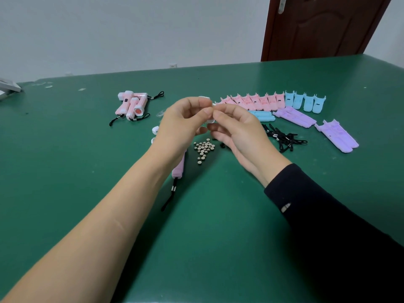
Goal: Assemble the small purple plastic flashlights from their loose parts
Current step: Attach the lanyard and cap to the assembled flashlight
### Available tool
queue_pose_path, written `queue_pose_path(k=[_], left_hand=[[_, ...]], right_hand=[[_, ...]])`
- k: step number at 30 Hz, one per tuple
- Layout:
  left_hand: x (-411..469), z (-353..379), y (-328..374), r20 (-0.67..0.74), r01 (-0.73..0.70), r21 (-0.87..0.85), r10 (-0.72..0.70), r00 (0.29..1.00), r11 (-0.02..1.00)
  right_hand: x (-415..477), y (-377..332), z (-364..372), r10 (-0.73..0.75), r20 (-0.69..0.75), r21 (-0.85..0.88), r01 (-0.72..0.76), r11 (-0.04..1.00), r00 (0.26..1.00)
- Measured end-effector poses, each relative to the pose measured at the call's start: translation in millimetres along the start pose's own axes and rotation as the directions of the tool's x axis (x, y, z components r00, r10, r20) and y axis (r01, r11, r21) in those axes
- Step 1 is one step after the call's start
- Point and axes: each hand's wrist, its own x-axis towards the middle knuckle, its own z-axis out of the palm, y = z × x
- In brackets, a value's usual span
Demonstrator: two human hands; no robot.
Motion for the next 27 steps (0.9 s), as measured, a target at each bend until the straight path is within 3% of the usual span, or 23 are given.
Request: queue_pose_path(k=[6, 13, 18, 21, 27], left_hand=[[-1, -3, 1, 0.131, -0.037, 0.047, 0.031, 0.991, 0.998], [-6, -1, 5, 0.095, -0.167, 0.101, 0.157, 0.983, 0.981], [-12, 4, 6, 0.079, -0.292, 0.298, 0.282, 0.956, 0.909], [-12, 4, 4, 0.076, -0.333, 0.387, 0.330, 0.941, 0.860], [-9, 4, -4, 0.045, -0.328, 0.441, 0.345, 0.938, 0.835]], right_hand=[[6, -1, -7, 0.075, 0.041, 0.273, -0.083, 0.959, 0.996], [6, 1, -11, 0.256, 0.220, 0.552, -0.337, 0.763, 0.941], [5, 2, -12, 0.273, 0.202, 0.541, -0.340, 0.769, 0.941], [6, 2, -12, 0.266, 0.153, 0.448, -0.307, 0.840, 0.952], [5, -2, -9, 0.240, 0.178, 0.332, -0.288, 0.898, 0.954]])
